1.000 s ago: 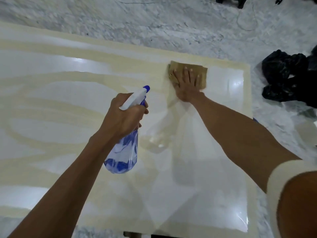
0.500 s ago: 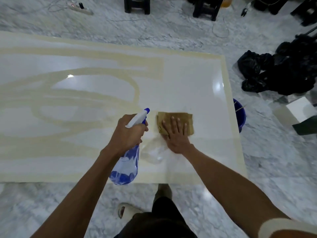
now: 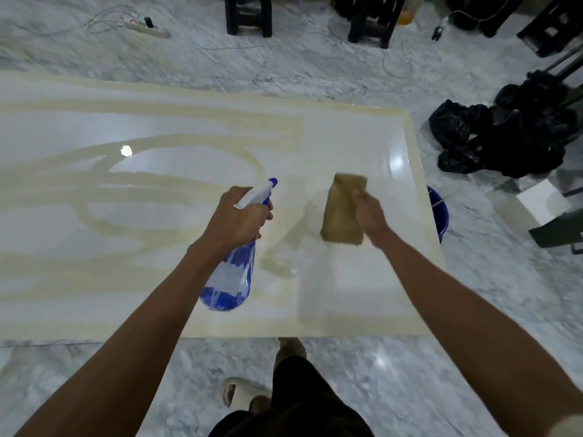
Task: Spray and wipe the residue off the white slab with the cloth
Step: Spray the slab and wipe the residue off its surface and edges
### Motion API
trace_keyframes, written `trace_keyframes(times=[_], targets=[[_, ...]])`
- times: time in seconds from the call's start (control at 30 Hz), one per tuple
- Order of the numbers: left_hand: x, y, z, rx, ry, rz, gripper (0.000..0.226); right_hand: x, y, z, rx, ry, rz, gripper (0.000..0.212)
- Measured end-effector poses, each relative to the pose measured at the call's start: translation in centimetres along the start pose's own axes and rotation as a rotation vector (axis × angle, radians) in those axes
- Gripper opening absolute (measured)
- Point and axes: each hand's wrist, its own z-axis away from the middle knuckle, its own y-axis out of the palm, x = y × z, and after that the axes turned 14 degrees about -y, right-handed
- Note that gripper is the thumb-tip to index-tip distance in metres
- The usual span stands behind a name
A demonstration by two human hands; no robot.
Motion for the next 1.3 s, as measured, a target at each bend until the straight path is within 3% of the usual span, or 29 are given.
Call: trace_keyframes(times=[0.23, 0.3, 0.43, 0.57, 0.7, 0.77, 1.0, 1.17, 1.23, 1.3], targets=[[-5.8, -2.3, -9.0, -0.071, 0.034, 0.057, 0.020, 6.7, 4.1, -21.1, 0.122, -0.396, 0.436, 0.037], [-6.4, -2.5, -11.6, -0.097, 0.026, 0.069, 0.020, 5.4, 7.1, -27.1, 0.178, -0.386, 0.600, 0.043], [-6.2, -3.0, -14.7, -0.154, -0.020, 0.055, 0.018, -0.3, 14.1, -30.4, 0.518, -0.258, 0.971, 0.061], [-5.3, -2.9, -14.5, -0.125, -0.049, 0.047, 0.026, -2.2, 15.0, -27.1, 0.441, -0.296, 1.009, 0.056], [-3.8, -2.7, -11.7, -0.084, -0.068, 0.040, 0.022, -2.8, 14.4, -20.7, 0.525, -0.306, 1.026, 0.056], [-2.6, -2.8, -9.6, -0.065, -0.073, 0.036, 0.016, -3.6, 14.3, -15.5, 0.522, -0.330, 1.026, 0.057], [4.3, -3.8, 0.9, 0.013, -0.058, 0.035, 0.026, -8.1, 14.4, 6.0, 0.550, -0.399, 1.027, 0.058], [8.9, -4.5, 7.0, 0.059, -0.078, -0.035, 0.030, -8.0, 15.6, 19.2, 0.614, -0.343, 0.966, 0.068], [10.0, -4.7, 8.7, 0.084, -0.087, -0.045, 0.029, -6.7, 15.1, 19.9, 0.644, -0.273, 0.833, 0.060], [10.4, -5.0, 9.8, 0.087, -0.089, -0.061, 0.020, -4.0, 13.6, 18.5, 0.596, -0.265, 0.375, 0.046]])
